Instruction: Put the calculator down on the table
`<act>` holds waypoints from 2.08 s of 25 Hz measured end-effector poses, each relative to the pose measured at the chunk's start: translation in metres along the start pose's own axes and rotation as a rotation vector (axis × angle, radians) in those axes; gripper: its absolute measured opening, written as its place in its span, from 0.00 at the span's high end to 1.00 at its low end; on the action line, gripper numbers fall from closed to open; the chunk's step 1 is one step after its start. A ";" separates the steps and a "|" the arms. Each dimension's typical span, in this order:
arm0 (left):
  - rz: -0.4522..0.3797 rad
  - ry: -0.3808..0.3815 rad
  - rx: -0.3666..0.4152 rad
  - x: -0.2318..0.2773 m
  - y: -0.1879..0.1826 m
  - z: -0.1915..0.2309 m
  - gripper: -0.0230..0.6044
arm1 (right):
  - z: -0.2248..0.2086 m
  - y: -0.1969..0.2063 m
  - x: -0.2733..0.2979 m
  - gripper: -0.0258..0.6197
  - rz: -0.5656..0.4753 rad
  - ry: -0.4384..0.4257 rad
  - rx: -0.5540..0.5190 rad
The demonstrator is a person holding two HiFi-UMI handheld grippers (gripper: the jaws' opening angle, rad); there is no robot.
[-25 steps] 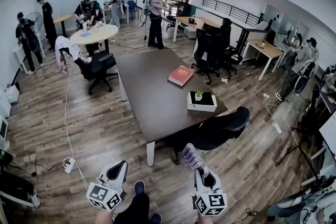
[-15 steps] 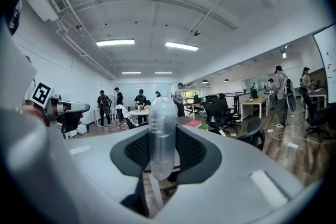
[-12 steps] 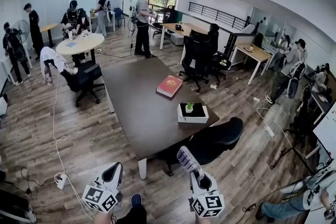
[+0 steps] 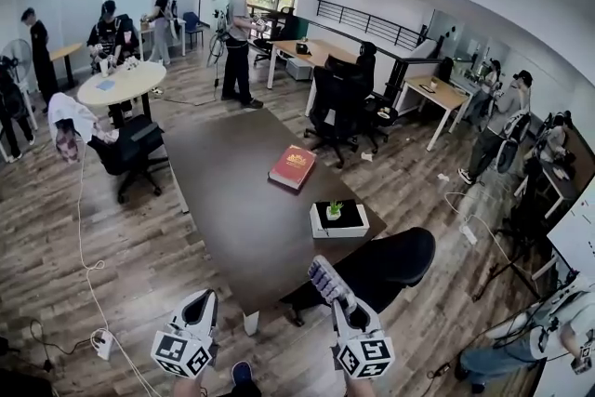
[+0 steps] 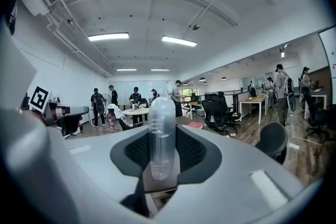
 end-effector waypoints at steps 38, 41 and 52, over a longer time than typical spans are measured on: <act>-0.072 -0.104 0.102 0.309 -0.045 0.134 0.97 | -0.120 -0.059 0.362 0.78 -0.014 -0.151 0.031; -0.078 -0.145 0.107 0.320 -0.044 0.142 0.97 | -0.129 -0.060 0.387 0.78 -0.005 -0.168 0.044; -0.040 -0.145 0.107 0.357 -0.042 0.201 0.97 | -0.123 -0.062 0.458 0.78 0.005 -0.133 -0.013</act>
Point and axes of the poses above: the fingertips, and each gripper's own axes: x forward along the fingers, z to its left, y out of its underside, the point moved 9 cm from there along -x, backward along the fingers, and after that the axes turned 4 degrees about -y, right-handed, at the moved point
